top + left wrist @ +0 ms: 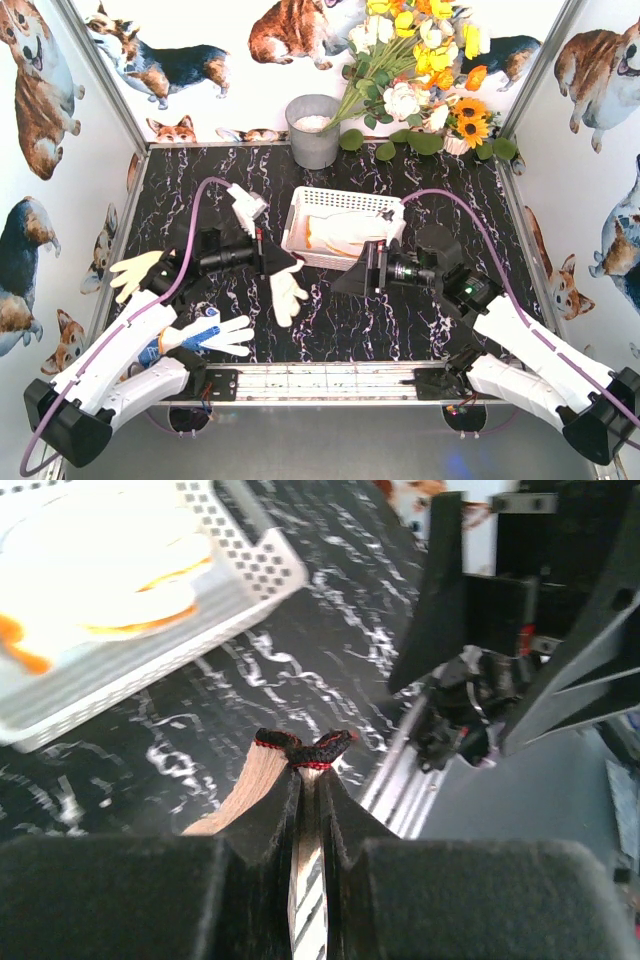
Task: Put the gloves into the storage basket
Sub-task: Pick up the glove from the center of the board, then place the glove at the center of the board.
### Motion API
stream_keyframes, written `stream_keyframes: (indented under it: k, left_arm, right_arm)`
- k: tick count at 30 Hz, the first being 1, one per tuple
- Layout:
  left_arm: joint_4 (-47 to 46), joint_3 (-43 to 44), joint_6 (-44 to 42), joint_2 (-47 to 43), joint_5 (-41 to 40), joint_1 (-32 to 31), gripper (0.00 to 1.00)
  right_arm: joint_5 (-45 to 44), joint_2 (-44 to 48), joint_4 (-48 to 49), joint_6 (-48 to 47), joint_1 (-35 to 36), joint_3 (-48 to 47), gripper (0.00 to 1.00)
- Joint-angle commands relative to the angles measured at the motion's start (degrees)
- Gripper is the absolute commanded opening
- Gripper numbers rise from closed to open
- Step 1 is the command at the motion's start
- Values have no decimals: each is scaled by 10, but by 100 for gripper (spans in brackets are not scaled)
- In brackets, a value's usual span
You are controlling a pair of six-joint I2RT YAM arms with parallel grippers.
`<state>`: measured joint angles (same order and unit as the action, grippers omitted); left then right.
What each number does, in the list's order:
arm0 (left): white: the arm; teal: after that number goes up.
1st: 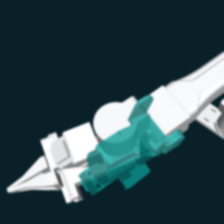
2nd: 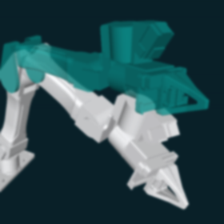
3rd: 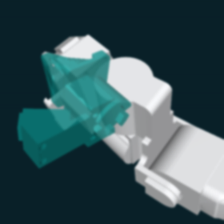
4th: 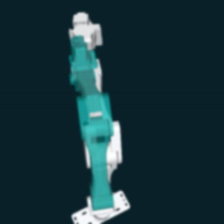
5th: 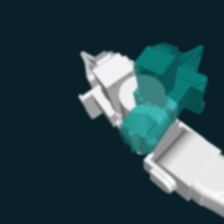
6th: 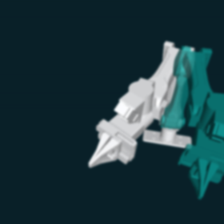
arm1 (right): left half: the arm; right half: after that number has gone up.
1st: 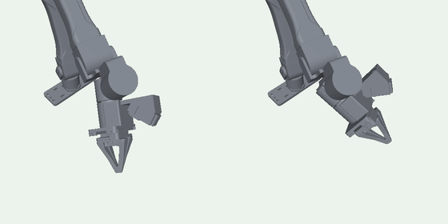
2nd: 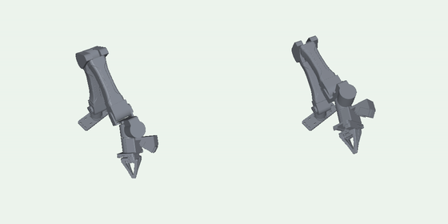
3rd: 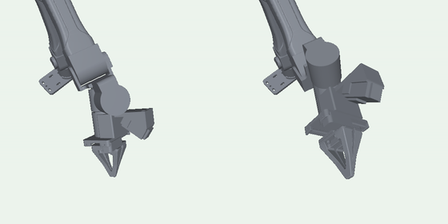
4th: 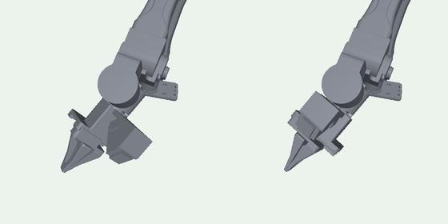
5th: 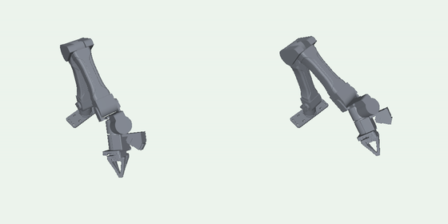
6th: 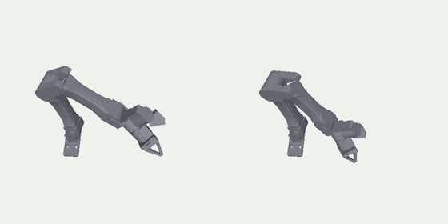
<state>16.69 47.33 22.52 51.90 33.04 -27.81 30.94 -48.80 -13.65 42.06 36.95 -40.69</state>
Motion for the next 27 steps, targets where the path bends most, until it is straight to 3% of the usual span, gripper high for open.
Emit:
stream_keyframes:
  k: [1, 7, 15, 22, 27]
  left_arm:
    - [-82, 16, 40, 3, 62, -34, 0]
    - [-147, 5, 91, 6, 80, -73, 0]
    - [-164, 5, 115, -5, 53, -106, 0]
    - [-156, -10, 126, -16, 1, -108, 0]
    - [-170, -12, 131, -10, 6, -116, 0]
  right_arm:
    - [37, -9, 83, -21, 25, -19, 85]
    - [39, -17, 111, -53, 46, -19, 86]
    - [30, -22, 170, -48, 52, -9, 83]
    - [24, 3, 157, -38, 54, -42, 65]
    - [36, -9, 150, -17, 59, -65, 45]
